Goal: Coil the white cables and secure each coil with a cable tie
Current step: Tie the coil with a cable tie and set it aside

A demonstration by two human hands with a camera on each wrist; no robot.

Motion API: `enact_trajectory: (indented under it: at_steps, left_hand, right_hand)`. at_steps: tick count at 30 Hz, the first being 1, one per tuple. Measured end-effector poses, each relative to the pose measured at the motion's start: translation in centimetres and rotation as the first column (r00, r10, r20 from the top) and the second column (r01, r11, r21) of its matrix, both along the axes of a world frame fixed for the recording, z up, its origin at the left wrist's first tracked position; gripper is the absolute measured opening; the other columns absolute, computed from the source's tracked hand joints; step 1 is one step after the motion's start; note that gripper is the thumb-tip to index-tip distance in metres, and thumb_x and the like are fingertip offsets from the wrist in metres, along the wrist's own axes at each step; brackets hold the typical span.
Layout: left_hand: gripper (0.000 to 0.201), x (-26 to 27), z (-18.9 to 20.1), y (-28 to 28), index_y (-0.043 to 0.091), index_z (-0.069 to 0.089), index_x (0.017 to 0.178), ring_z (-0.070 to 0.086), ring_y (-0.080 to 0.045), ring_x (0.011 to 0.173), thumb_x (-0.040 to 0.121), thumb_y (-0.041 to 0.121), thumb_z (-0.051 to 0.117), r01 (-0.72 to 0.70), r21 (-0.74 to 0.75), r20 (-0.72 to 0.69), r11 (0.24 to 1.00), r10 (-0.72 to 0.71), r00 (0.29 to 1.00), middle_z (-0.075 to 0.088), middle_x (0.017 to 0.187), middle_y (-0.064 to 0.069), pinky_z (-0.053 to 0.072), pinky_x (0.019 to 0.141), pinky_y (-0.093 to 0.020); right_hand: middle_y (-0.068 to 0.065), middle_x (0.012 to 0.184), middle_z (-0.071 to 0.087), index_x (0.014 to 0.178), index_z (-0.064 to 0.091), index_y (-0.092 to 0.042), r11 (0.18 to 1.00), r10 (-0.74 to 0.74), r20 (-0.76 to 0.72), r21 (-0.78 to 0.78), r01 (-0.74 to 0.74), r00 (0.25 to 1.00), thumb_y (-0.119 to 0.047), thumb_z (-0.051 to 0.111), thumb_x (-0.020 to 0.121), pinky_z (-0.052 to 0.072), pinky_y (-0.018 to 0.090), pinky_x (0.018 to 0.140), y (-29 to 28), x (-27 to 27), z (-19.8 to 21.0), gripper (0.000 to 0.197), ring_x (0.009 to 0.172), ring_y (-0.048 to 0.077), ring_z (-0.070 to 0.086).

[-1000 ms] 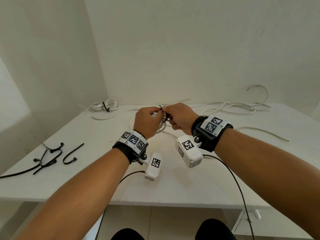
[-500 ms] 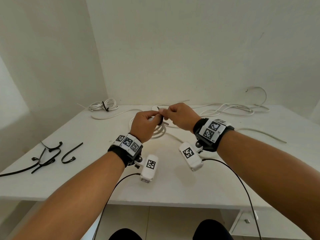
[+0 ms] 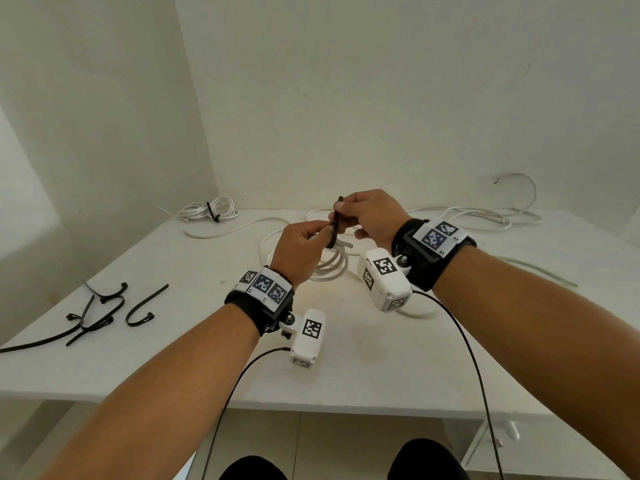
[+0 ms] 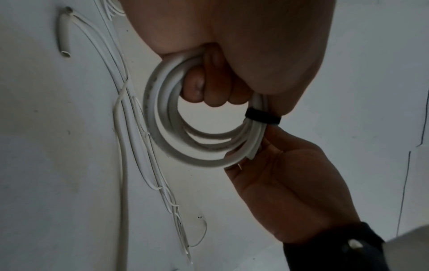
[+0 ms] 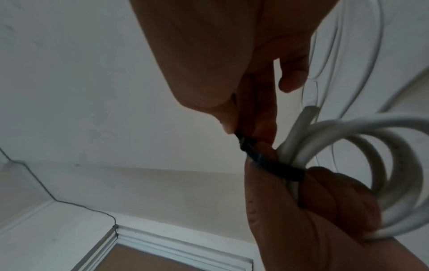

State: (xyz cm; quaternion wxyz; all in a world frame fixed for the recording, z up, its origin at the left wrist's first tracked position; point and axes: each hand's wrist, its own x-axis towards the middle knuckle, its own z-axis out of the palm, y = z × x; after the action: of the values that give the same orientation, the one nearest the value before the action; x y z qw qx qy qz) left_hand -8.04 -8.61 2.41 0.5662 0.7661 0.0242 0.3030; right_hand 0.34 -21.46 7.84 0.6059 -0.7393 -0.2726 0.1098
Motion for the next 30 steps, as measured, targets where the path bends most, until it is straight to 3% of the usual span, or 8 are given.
enact_trajectory:
  at_steps: [3, 6, 11, 14, 16, 22, 25, 30]
  left_hand:
    - [0.031, 0.4, -0.4, 0.0, 0.006, 0.073, 0.08, 0.029, -0.013, 0.04, 0.097, 0.02, 0.051, 0.049, -0.148, 0.008, 0.988, -0.049, 0.999, 0.036, 0.044, 0.006, 0.025, 0.047, -0.024]
    - [0.049, 0.2, -0.6, -0.3, -0.005, 0.073, 0.087, 0.028, -0.016, 0.04, 0.092, 0.038, 0.049, 0.061, -0.212, 0.021, 0.975, -0.058, 0.998, 0.034, 0.042, 0.0, 0.022, 0.045, -0.025]
    - [0.036, 0.3, -0.3, -0.4, 0.019, 0.074, 0.063, 0.029, -0.019, 0.044, 0.093, 0.034, 0.059, 0.049, -0.227, 0.048, 0.973, -0.039, 0.998, 0.04, 0.049, -0.005, 0.024, 0.047, -0.029]
    - [0.03, 0.3, 0.0, -0.4, 0.01, 0.075, 0.08, 0.028, -0.017, 0.044, 0.099, 0.022, 0.055, 0.074, -0.278, 0.026, 0.958, -0.07, 0.997, 0.046, 0.046, 0.004, 0.023, 0.046, -0.026]
    - [0.028, 0.4, 0.1, -0.7, 0.005, 0.074, 0.09, 0.028, -0.016, 0.044, 0.101, 0.021, 0.053, 0.081, -0.301, 0.017, 0.95, -0.08, 0.997, 0.049, 0.045, 0.008, 0.022, 0.046, -0.027]
    - [0.029, 0.4, 0.1, -0.9, 0.025, 0.068, 0.064, 0.03, -0.01, 0.038, 0.09, 0.038, 0.065, 0.174, -0.212, 0.07, 0.962, -0.163, 0.984, 0.042, 0.046, 0.005, 0.026, 0.044, -0.023]
    - [0.025, 0.2, -0.1, -0.4, 0.025, 0.062, 0.071, 0.034, -0.012, 0.04, 0.071, 0.046, 0.076, 0.217, -0.148, 0.052, 0.965, -0.212, 0.976, 0.051, 0.06, -0.01, 0.029, 0.045, -0.023]
    - [0.021, 0.0, -0.1, -0.2, 0.019, 0.06, 0.094, 0.036, -0.01, 0.04, 0.082, 0.035, 0.068, 0.214, -0.14, -0.009, 0.967, -0.217, 0.976, 0.046, 0.048, 0.007, 0.031, 0.048, -0.025]
  right_hand:
    - [0.0, 0.079, 0.076, 0.094, 0.062, -0.007, 0.999, -0.032, -0.017, 0.018, 0.032, 0.999, -0.017, 0.056, 0.098, 0.041, 0.026, 0.056, 0.3, -0.1, 0.5, 0.013, 0.062, 0.012, 0.067]
    - [-0.001, 0.073, 0.075, 0.092, 0.06, -0.009, 0.998, -0.065, -0.006, 0.008, 0.065, 0.998, -0.017, 0.054, 0.1, 0.041, 0.026, 0.054, 0.4, 0.1, 0.6, 0.013, 0.06, 0.011, 0.064]
    - [0.001, 0.076, 0.071, 0.092, 0.065, -0.011, 0.998, 0.005, -0.055, -0.058, -0.008, 0.998, -0.029, 0.059, 0.097, 0.044, 0.029, 0.059, 0.1, -0.4, 0.5, 0.02, 0.064, 0.013, 0.063]
    - [-0.004, 0.073, 0.066, 0.086, 0.069, -0.015, 0.984, 0.094, -0.064, -0.145, -0.102, 0.994, -0.036, 0.064, 0.094, 0.042, 0.026, 0.057, -0.5, -0.6, 0.3, 0.022, 0.065, 0.011, 0.057]
    - [-0.004, 0.071, 0.066, 0.078, 0.068, -0.018, 0.989, 0.051, -0.002, -0.137, -0.05, 0.999, -0.032, 0.065, 0.093, 0.04, 0.026, 0.056, -0.3, -0.5, 0.2, 0.022, 0.067, 0.012, 0.056]
    - [0.005, 0.072, 0.063, 0.07, 0.064, -0.014, 0.986, -0.113, 0.046, -0.116, 0.118, 0.993, -0.023, 0.065, 0.093, 0.039, 0.024, 0.051, 0.5, -0.4, 0.5, 0.024, 0.063, 0.016, 0.052]
    - [0.007, 0.076, 0.069, 0.074, 0.067, -0.011, 0.982, -0.124, 0.072, -0.135, 0.133, 0.99, -0.022, 0.065, 0.092, 0.043, 0.026, 0.056, 0.9, -0.3, 0.5, 0.021, 0.063, 0.016, 0.057]
    - [0.003, 0.07, 0.069, 0.076, 0.067, -0.011, 0.985, -0.137, 0.071, -0.093, 0.143, 0.988, -0.021, 0.063, 0.094, 0.042, 0.02, 0.051, 1.0, -0.1, 1.2, 0.021, 0.059, 0.011, 0.061]
